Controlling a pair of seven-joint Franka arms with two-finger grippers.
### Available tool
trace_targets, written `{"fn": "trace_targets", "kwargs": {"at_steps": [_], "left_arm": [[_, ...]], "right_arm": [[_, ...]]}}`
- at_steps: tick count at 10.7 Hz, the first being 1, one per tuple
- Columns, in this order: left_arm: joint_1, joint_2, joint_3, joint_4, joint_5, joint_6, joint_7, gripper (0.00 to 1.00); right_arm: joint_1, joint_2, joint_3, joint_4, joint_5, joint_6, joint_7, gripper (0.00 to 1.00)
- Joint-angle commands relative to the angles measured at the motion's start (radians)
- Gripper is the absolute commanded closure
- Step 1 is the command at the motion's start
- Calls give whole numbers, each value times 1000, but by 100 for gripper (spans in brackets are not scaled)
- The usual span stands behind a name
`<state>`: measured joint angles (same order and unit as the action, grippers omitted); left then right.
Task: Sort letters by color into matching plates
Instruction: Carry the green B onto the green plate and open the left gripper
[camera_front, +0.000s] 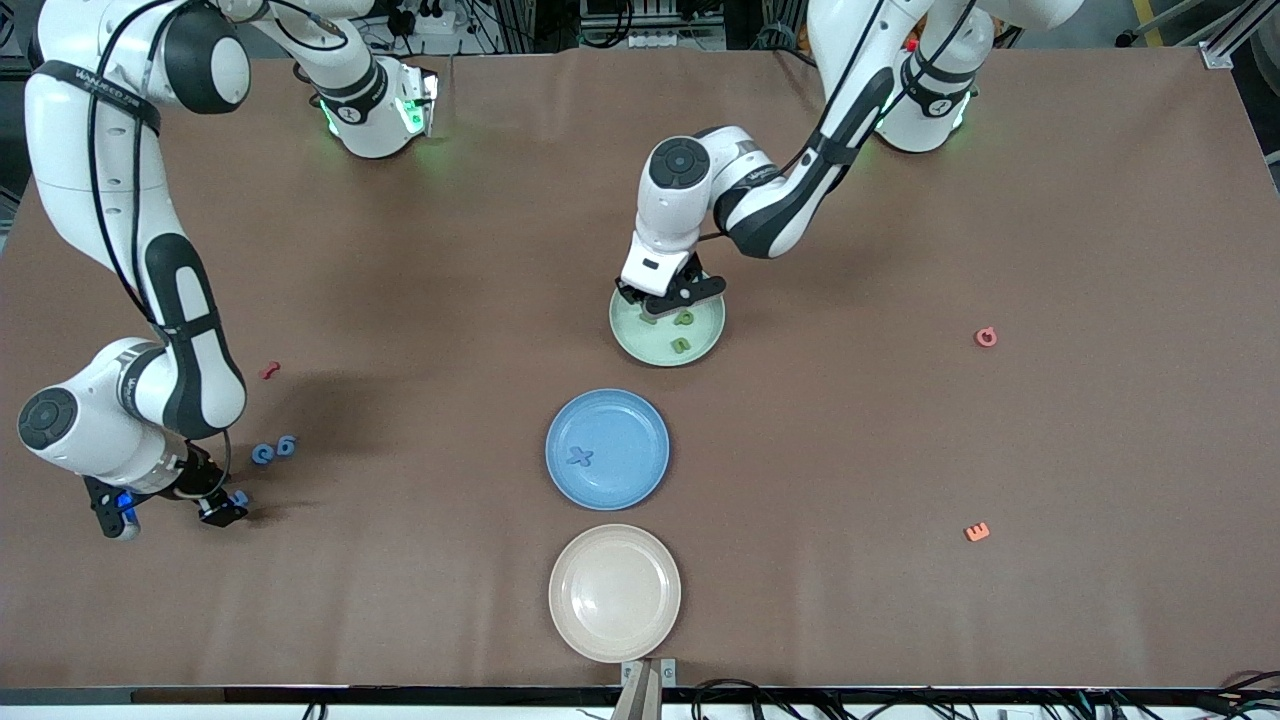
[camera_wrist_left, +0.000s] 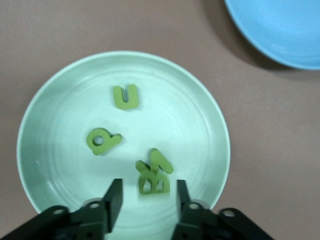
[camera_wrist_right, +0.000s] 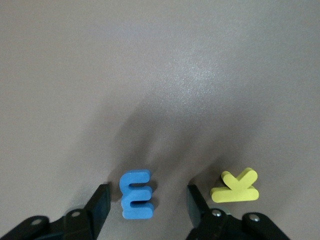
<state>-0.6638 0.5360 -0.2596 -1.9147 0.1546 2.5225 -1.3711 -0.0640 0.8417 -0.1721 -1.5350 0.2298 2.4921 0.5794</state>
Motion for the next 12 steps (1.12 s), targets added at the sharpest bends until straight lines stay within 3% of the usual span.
{"fn": "trace_targets", "kwargs": {"at_steps": [1, 6, 12], "left_arm": [[-19, 18, 16, 25, 28, -69, -6, 0], [35, 5, 40, 63, 62, -79, 10, 0], [242, -21, 33, 74, 92, -96, 375, 0]], "right_arm": [[-2, 25, 9, 19, 11, 27, 10, 43], [12, 39, 9, 19, 11, 47, 11, 57], [26, 46, 9, 16, 11, 71, 10, 67]]}}
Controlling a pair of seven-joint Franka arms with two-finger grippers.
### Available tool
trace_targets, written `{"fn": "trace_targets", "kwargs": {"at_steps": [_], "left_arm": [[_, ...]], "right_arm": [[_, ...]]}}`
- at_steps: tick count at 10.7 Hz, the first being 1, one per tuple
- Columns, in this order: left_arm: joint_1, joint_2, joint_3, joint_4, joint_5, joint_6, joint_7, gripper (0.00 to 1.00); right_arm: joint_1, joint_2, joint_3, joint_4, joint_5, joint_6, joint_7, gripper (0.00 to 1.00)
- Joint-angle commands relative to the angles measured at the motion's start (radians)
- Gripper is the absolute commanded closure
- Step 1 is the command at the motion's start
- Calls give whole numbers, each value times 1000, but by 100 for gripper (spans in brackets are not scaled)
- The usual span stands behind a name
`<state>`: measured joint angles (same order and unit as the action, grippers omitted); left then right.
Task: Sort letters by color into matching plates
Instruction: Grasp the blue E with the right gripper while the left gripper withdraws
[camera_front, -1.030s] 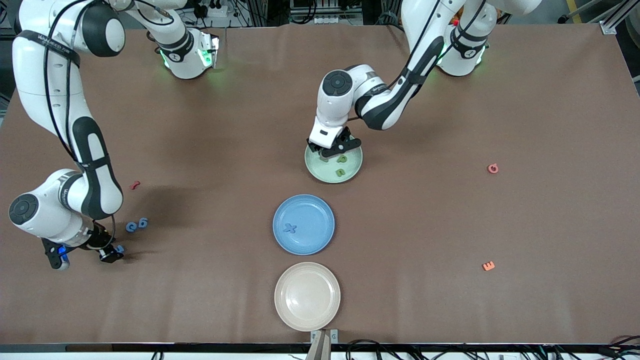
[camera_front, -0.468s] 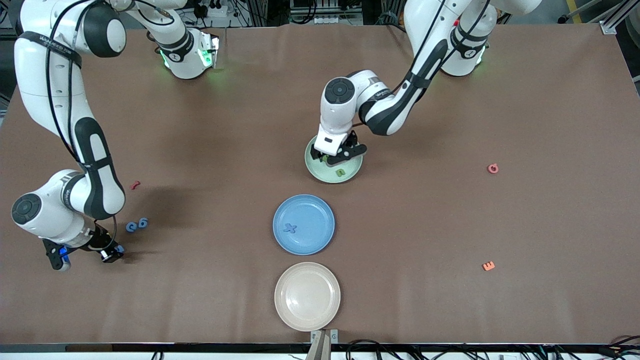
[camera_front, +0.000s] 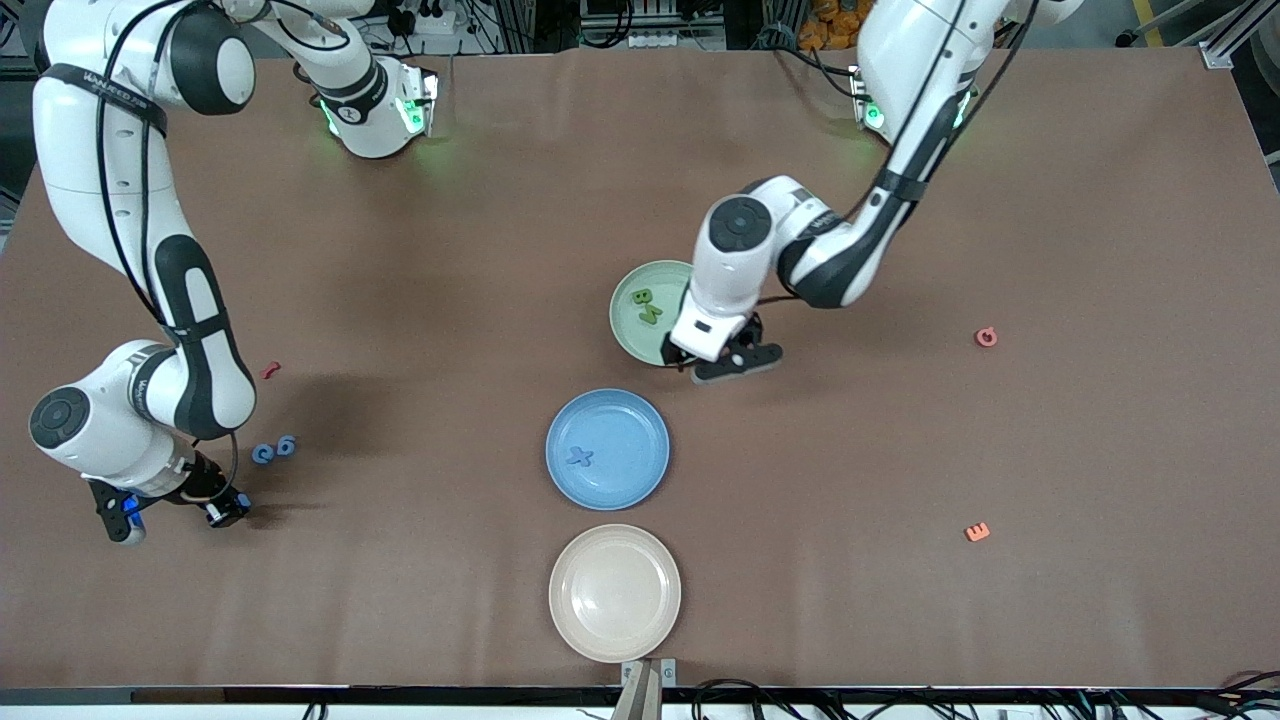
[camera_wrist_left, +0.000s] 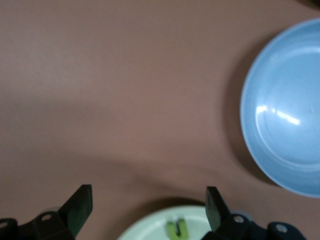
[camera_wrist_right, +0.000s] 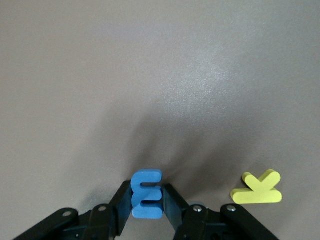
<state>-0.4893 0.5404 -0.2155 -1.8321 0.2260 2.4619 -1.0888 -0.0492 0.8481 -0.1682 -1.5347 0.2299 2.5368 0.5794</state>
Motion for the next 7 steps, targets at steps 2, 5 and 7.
{"fn": "trace_targets", "kwargs": {"at_steps": [2, 5, 7], "left_arm": [[157, -37, -16, -9, 18, -40, 203, 0], [315, -45, -22, -9, 7, -40, 441, 0], [409, -54, -22, -16, 7, -41, 593, 0]], "right_arm": [[11, 42, 6, 13, 9, 27, 10, 70], [12, 40, 6, 13, 6, 27, -3, 77], [17, 40, 6, 15, 3, 25, -3, 79]]}}
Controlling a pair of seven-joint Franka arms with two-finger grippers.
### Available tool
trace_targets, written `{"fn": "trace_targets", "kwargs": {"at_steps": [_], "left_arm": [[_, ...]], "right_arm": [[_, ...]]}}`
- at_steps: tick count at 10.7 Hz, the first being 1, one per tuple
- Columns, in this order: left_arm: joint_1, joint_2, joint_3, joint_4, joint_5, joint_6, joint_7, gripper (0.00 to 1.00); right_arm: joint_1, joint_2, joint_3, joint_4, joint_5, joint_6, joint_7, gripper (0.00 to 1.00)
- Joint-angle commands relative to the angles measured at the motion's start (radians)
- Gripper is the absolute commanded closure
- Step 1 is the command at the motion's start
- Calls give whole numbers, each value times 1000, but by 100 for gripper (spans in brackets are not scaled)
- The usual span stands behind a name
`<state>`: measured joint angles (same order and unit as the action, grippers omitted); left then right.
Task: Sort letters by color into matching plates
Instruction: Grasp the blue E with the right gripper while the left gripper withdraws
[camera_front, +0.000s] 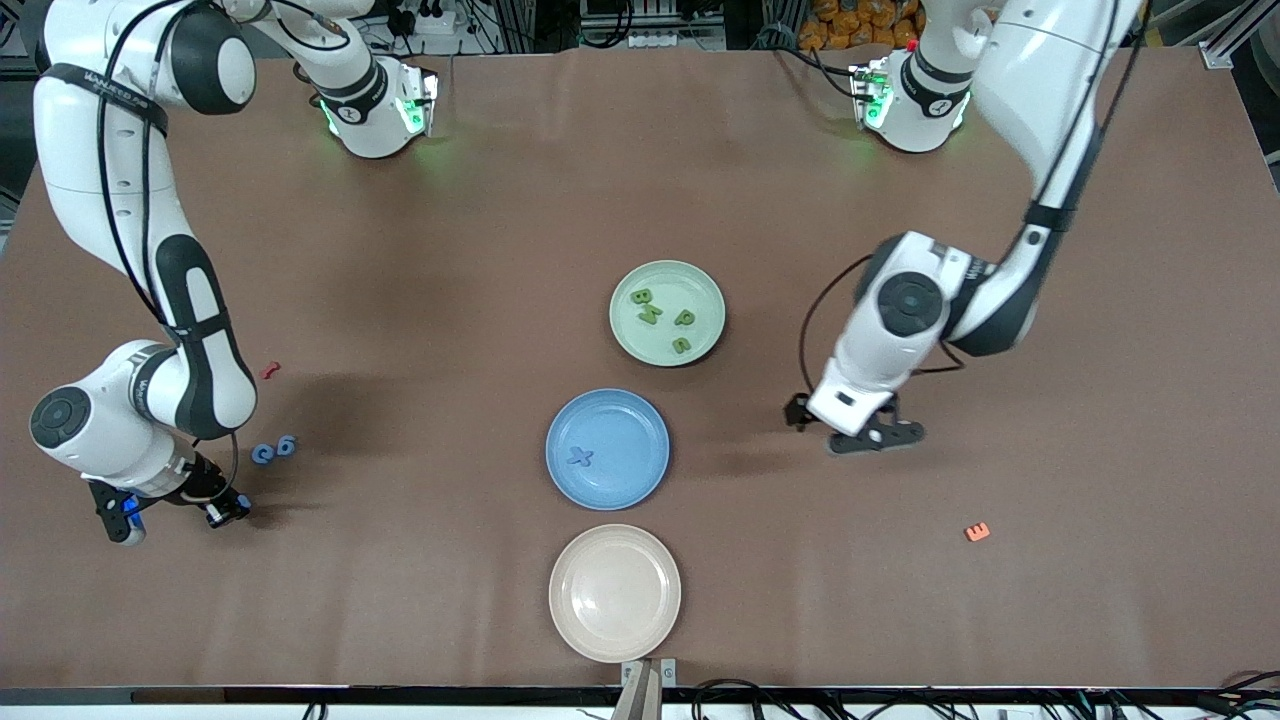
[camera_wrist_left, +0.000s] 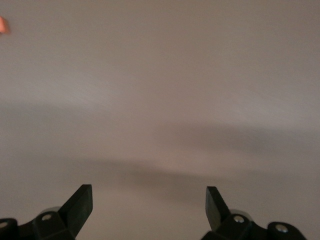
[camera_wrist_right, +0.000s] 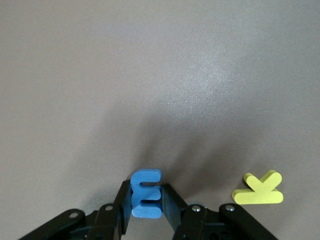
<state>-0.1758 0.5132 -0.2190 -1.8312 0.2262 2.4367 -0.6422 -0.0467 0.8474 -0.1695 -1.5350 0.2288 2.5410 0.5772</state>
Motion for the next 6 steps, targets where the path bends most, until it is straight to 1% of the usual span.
{"fn": "trace_targets", "kwargs": {"at_steps": [1, 3, 4, 6], "left_arm": [[139, -30, -19, -19, 5, -39, 233, 0], [199, -47, -20, -20, 5, -71, 349, 0], [212, -58, -29, -26, 4, -86, 367, 0], [242, -113, -55, -89, -25, -87, 369, 0]], "right_arm": [[14, 41, 7, 16, 3, 21, -2, 79], [16, 41, 7, 19, 1, 21, -7, 79], [18, 39, 7, 21, 1, 21, -26, 79], [19, 36, 5, 22, 1, 18, -39, 79]]}}
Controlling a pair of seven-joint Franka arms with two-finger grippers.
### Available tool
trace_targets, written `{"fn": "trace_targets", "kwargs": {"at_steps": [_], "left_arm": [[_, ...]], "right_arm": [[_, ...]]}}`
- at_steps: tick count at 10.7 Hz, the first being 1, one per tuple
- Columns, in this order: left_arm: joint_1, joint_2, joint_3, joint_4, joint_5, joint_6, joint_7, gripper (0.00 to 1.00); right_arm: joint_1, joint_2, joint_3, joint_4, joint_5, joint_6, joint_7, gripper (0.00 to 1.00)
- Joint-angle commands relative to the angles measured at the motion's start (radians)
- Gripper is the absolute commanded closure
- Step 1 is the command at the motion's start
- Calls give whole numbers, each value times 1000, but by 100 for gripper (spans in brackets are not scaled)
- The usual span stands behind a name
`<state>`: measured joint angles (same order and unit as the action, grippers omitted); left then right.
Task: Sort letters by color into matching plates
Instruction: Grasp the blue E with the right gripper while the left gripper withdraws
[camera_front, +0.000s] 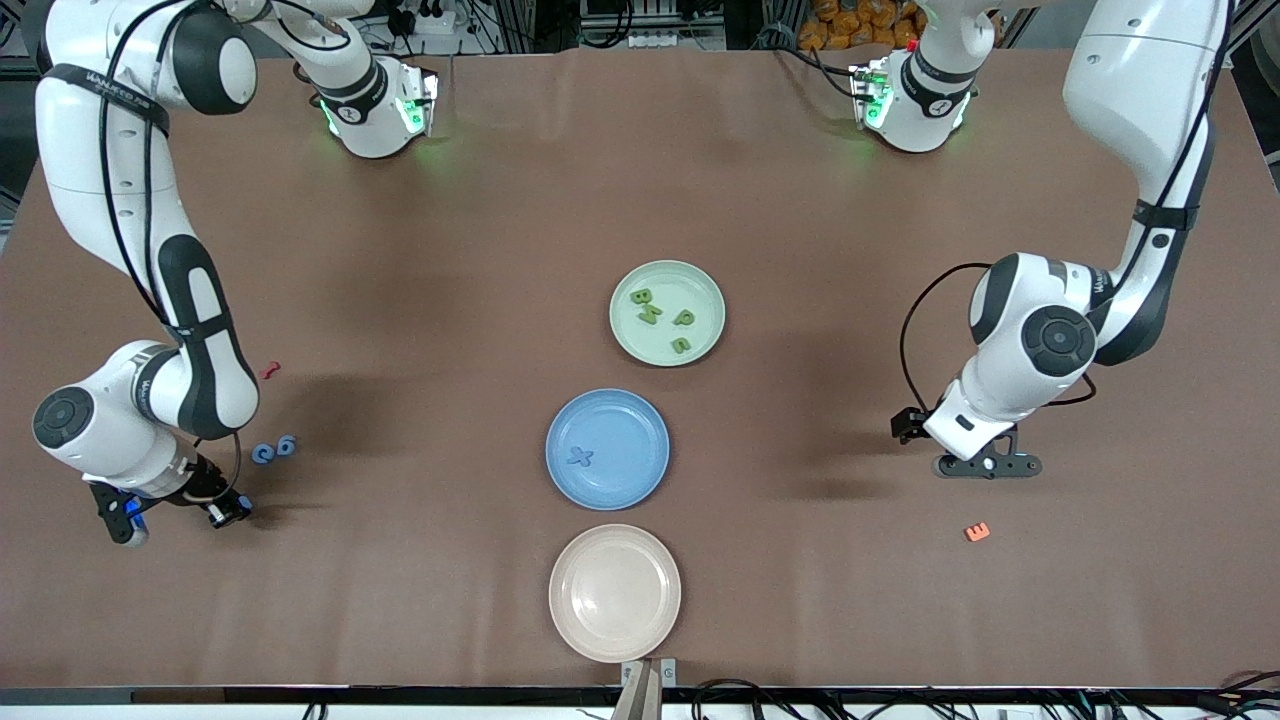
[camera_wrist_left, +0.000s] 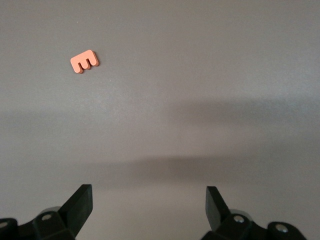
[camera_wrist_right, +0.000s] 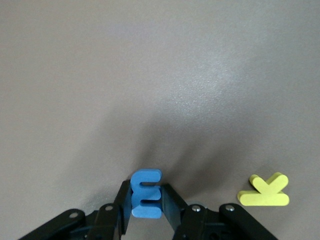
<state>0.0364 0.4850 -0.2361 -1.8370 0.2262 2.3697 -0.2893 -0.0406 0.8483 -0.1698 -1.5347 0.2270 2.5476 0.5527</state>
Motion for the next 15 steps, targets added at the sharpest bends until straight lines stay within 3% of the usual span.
{"fn": "trace_targets", "kwargs": {"at_steps": [1, 3, 5, 7, 9, 12, 15], "left_arm": [[51, -112, -60, -126, -56, -14, 15, 0], [71, -167, -118, -184, -77, -6, -7, 0], [71, -229, -126, -243, -116, 6, -13, 0], [69, -243, -127, -216, -120, 6, -7, 0], [71, -240, -126, -133, -120, -33, 6, 0], [69, -238, -126, 39, -120, -266, 38, 0], [77, -244, -121, 200, -151, -482, 119, 0]], "right_arm": [[16, 32, 6, 22, 2, 8, -17, 79], [21, 20, 6, 24, 2, 3, -57, 79], [37, 14, 4, 28, 2, 2, -98, 79], [51, 0, 3, 30, 0, -7, -141, 79], [65, -15, 4, 31, -20, -18, -175, 79], [94, -28, 7, 31, -96, -44, -175, 79], [139, -75, 19, 31, -109, -113, -174, 79]]}}
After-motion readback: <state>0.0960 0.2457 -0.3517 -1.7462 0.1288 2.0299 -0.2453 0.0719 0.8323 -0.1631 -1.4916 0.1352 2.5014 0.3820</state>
